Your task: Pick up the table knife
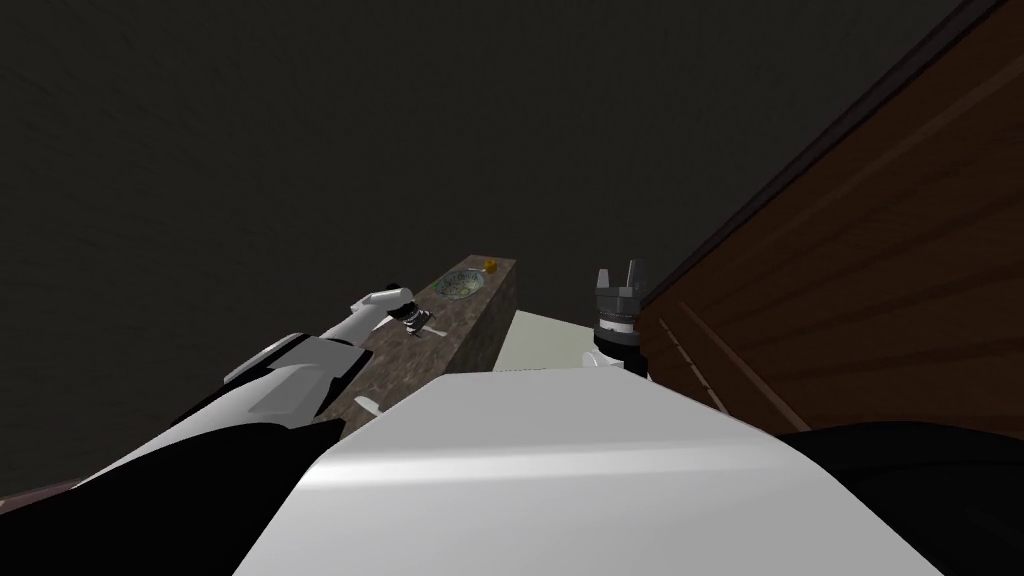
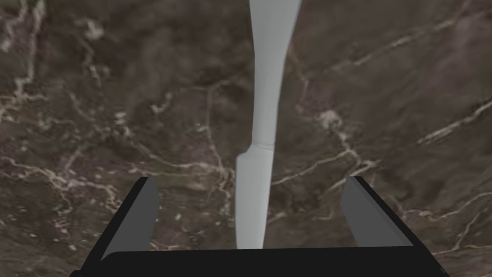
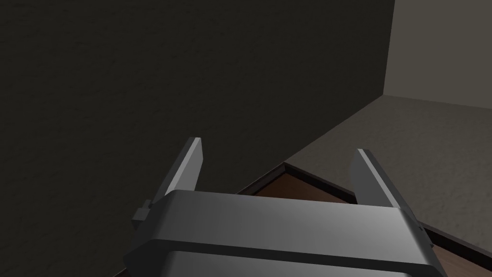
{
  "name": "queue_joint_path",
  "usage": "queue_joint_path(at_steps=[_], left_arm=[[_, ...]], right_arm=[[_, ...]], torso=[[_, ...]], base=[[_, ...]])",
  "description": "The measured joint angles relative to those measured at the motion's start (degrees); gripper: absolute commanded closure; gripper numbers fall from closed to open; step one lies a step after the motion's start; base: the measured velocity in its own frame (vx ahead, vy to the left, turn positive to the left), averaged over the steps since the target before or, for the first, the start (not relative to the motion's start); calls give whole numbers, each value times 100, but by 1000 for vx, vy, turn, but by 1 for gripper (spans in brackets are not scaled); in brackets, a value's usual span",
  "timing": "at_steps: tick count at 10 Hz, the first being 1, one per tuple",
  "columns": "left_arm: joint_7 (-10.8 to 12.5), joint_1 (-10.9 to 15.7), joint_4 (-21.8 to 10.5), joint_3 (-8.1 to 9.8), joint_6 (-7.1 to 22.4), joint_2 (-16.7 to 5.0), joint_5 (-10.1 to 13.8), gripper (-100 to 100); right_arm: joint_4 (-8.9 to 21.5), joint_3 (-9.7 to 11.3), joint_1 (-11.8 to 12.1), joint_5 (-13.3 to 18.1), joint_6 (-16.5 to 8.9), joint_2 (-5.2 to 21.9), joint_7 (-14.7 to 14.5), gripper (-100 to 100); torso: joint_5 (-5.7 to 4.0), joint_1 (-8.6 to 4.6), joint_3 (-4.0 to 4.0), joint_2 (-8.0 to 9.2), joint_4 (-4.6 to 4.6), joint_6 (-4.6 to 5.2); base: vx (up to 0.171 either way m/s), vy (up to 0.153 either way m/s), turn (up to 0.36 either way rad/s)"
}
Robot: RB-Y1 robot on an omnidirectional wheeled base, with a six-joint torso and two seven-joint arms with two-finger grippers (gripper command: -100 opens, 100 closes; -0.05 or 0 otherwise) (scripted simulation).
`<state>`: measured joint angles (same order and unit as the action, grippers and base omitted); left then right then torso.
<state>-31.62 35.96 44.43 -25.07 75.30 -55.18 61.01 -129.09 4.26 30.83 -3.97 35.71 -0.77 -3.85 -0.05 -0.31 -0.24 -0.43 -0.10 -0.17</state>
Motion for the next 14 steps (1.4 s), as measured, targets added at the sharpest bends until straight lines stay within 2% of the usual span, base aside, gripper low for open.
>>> queue_joint_path(at_steps=[2, 5, 7, 10, 11, 14], left_arm=[[-280, -109, -82, 91, -82, -40, 36, -100], [-752, -160, -368, 199, -208, -46, 71, -100], [-1011, -292, -394, 299, -266, -100, 108, -100], [-1380, -331, -597, 381, -354, -113, 136, -100], [-1402, -329, -608, 382, -360, -112, 136, 100], [-1399, -327, -607, 384, -359, -118, 136, 100]], right_arm=[[0, 0, -1, 0, 0, 0, 0, 0], [0, 0, -1, 0, 0, 0, 0, 0], [0, 0, 0, 0, 0, 0, 0, 0], [0, 0, -1, 0, 0, 1, 0, 0], [0, 0, -1, 0, 0, 1, 0, 0], [0, -1, -2, 0, 0, 1, 0, 0]], torso=[[0, 4, 1, 4, 0, 3], [1, 8, 6, 11, 2, 3], [-1, 0, 0, 0, 0, 0], [5, 17, 7, 14, 2, 5], [8, 28, 11, 21, 3, 6], [17, 41, 8, 20, 0, 11]], base=[[67, -71, 71], [64, -78, 82], [81, -85, 85], [37, -44, 43], [0, 0, 0], [0, 0, 5]])
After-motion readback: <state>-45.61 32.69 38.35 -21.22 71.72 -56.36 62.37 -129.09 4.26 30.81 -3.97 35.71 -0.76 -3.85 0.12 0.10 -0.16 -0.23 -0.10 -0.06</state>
